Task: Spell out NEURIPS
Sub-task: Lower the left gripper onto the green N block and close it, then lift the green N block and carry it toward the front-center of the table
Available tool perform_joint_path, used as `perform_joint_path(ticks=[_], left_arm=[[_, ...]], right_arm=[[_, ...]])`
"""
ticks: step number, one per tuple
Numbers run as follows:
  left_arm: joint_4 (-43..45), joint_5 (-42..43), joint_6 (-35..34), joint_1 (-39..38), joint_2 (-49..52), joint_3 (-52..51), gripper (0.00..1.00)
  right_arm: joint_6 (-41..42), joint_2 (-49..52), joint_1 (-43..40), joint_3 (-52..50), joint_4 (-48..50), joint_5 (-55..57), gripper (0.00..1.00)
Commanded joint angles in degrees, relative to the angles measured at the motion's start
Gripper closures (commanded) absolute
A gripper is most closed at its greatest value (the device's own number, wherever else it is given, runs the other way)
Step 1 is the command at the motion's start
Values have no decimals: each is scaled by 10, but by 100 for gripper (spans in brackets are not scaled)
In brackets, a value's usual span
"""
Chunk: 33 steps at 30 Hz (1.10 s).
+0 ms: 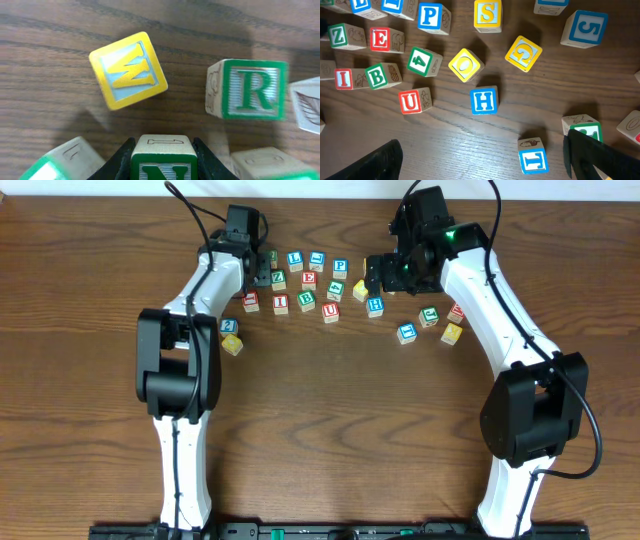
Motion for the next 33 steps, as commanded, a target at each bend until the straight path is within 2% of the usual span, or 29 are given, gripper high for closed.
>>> perform_joint_path(ticks=[1, 6, 14, 19, 22, 27, 33], left_arm=[[-11, -5, 1, 0, -79, 0, 72], [-54, -5, -2, -2, -168, 0, 72], [-200, -4, -62, -27, -316, 0, 73], [-341, -5, -89, -76, -359, 0, 73], [-389, -5, -100, -97, -354, -7, 73], [-387, -5, -144, -119, -351, -80, 73], [-305, -2, -167, -121, -351, -191, 73]], right_arm=[[-2, 0, 5, 3, 1, 3, 1], [-2, 0, 5, 3, 1, 3, 1], [-2, 0, 5, 3, 1, 3, 1], [-2, 0, 5, 3, 1, 3, 1], [-2, 0, 5, 3, 1, 3, 1], [-2, 0, 5, 3, 1, 3, 1], [-2, 0, 5, 3, 1, 3, 1]])
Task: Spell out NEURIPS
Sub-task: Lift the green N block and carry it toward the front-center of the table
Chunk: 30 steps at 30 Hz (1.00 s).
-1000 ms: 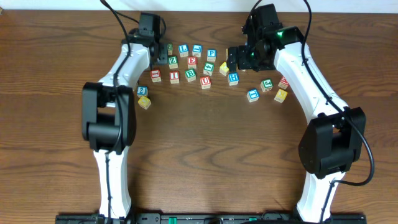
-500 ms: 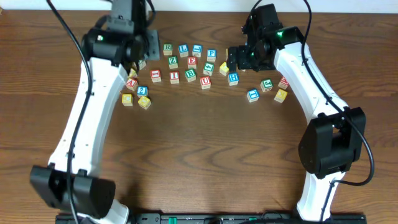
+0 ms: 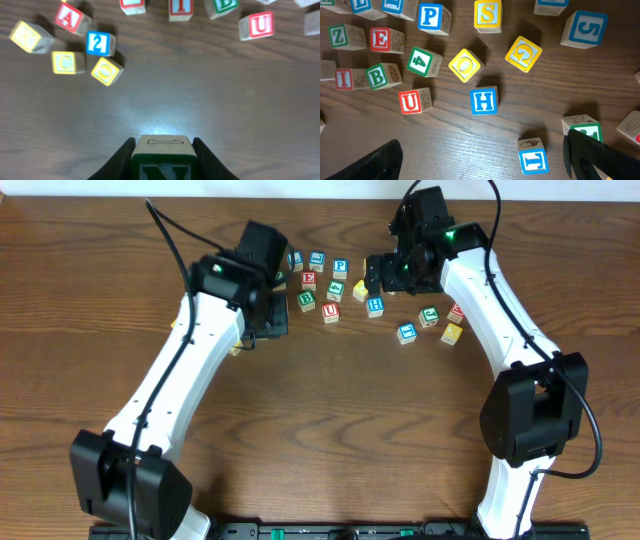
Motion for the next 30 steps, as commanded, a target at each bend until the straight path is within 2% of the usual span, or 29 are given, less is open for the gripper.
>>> perform_joint_path(ticks=[1, 7, 14, 21, 30], left_arm=[[48, -2, -24, -2, 3, -63, 73], [176, 12, -23, -2, 3, -161, 73], [272, 12, -17, -2, 6, -231, 73], [314, 12, -17, -2, 38, -251, 72], [308, 12, -18, -10, 70, -251, 73]], right_arm=[[-2, 0, 5, 3, 0, 2, 1], [-2, 0, 5, 3, 0, 2, 1], [-2, 0, 5, 3, 0, 2, 1], [-2, 0, 5, 3, 0, 2, 1], [-2, 0, 5, 3, 0, 2, 1]])
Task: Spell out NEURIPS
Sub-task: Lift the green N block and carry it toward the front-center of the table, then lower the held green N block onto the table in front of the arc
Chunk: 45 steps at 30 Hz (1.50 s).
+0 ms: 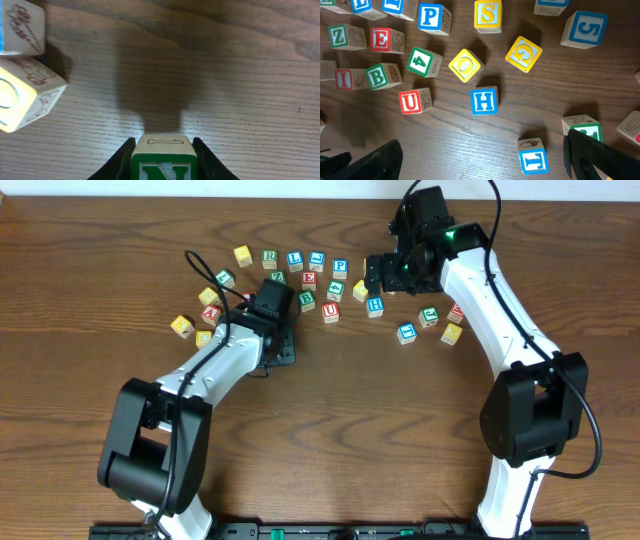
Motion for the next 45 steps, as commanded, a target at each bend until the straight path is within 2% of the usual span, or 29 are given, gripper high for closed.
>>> perform_joint_path(ticks=[1, 11, 21, 27, 45], left_arm=[[-2, -1, -1, -14, 12, -7, 73], [-4, -2, 1, -20, 30, -7, 73], [24, -4, 57, -20, 31, -12, 73], [28, -33, 57, -19, 31, -14, 73], [41, -34, 57, -10, 31, -14, 73]], right_arm=[[-2, 0, 5, 3, 0, 3, 1], [-2, 0, 5, 3, 0, 3, 1], [-2, 0, 5, 3, 0, 3, 1], [-2, 0, 5, 3, 0, 3, 1], [-2, 0, 5, 3, 0, 3, 1]])
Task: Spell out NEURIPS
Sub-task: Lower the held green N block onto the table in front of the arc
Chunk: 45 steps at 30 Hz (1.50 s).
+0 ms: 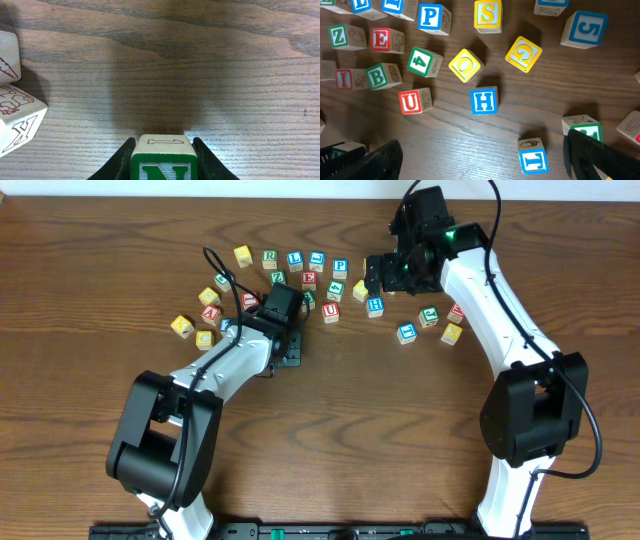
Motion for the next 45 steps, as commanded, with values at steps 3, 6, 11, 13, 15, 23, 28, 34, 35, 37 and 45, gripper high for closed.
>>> perform_joint_path(ticks=[3, 6, 11, 13, 15, 23, 28, 34, 35, 37, 45], left_arm=[[2, -11, 9, 17, 8, -9, 73], [2, -11, 10, 24, 8, -9, 73], [2, 4, 10, 25, 8, -9, 73], [2, 6, 10, 25, 8, -9, 73], [3, 6, 10, 25, 8, -9, 73], [8, 6, 12, 25, 16, -10, 73], [15, 6, 12, 25, 34, -10, 73], [17, 14, 23, 25, 34, -10, 77], [19, 26, 33, 25, 34, -10, 77], [20, 36, 45, 25, 34, -10, 77], [19, 35, 44, 25, 34, -10, 67]], right_arm=[[-2, 0, 5, 3, 0, 3, 1], [-2, 0, 5, 3, 0, 3, 1], [-2, 0, 5, 3, 0, 3, 1], [-2, 0, 5, 3, 0, 3, 1], [-2, 0, 5, 3, 0, 3, 1], [-2, 0, 5, 3, 0, 3, 1], [-2, 0, 5, 3, 0, 3, 1], [-2, 0, 5, 3, 0, 3, 1], [-2, 0, 5, 3, 0, 3, 1], [-2, 0, 5, 3, 0, 3, 1], [-2, 0, 5, 3, 0, 3, 1]])
